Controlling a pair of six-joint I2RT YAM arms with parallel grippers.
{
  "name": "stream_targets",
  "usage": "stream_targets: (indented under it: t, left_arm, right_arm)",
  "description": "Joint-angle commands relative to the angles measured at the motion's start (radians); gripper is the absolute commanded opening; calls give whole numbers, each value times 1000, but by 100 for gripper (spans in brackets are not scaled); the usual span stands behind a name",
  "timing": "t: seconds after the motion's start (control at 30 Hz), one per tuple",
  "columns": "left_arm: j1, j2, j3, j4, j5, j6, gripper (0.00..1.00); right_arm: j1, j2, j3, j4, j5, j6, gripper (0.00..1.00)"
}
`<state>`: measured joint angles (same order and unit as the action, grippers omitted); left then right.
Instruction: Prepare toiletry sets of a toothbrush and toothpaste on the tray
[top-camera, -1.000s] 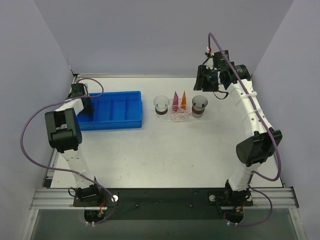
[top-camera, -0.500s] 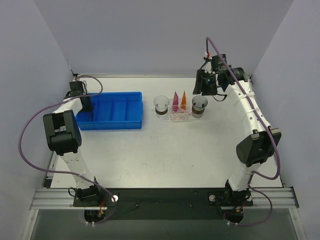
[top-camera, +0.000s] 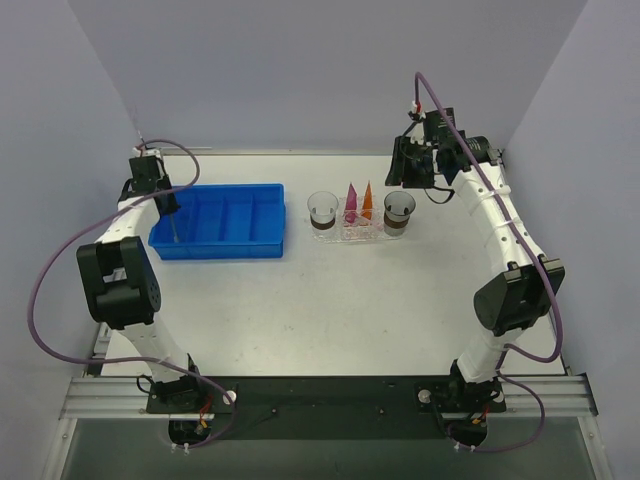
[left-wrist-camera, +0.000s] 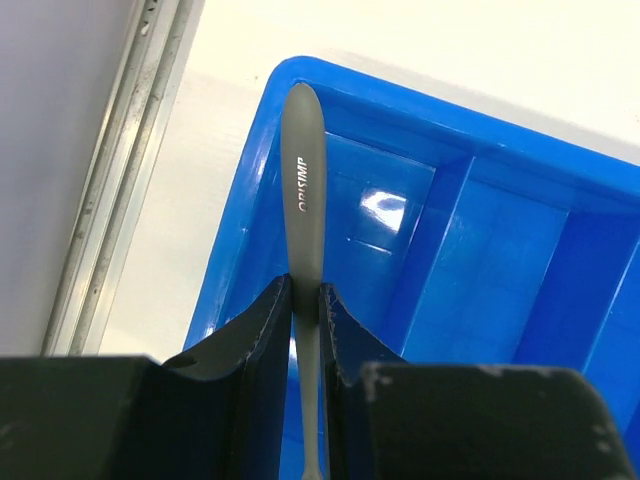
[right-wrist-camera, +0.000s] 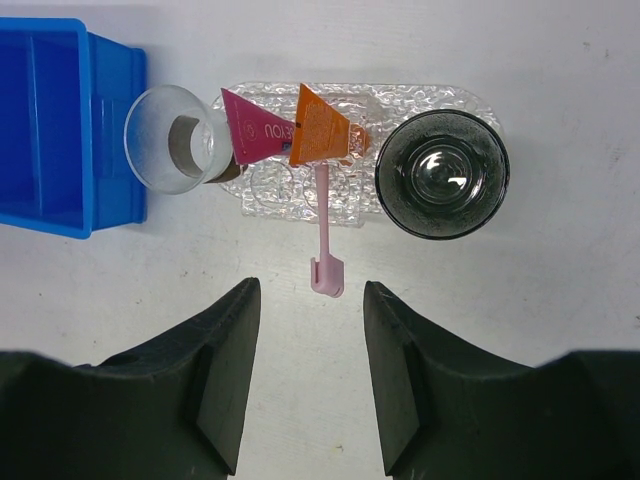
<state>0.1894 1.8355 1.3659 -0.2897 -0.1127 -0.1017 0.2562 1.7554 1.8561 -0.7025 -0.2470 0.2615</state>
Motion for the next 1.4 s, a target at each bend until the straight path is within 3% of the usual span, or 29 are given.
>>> stream_targets:
  t: [0.0,0.33,0.57,0.83,1.13,1.37]
  left_arm:
    - [-27,-107,-40,60,-79,8,0]
    - [-57,-232,-83,98,-180,7,0]
    - [-105,-277,-33,55,-159,-36,0]
    - [-295,-323,-13,-3,-59,-33,0]
    - [-462,-484,-175,38,100,-58,0]
    - [-671,-588,-297,118,163,-82,0]
  right_arm:
    - [2,-51,-6,23,-9,7,41]
    - [0,-60,-8,29,-12,4,41]
    - [6,-77,-20,40,-12,2,42]
    - [46,-100,-14,47,-46,15,43]
    - [113,-108,-11,47,-165,57,45]
    - [153,-76,-8,69,-296,140,45]
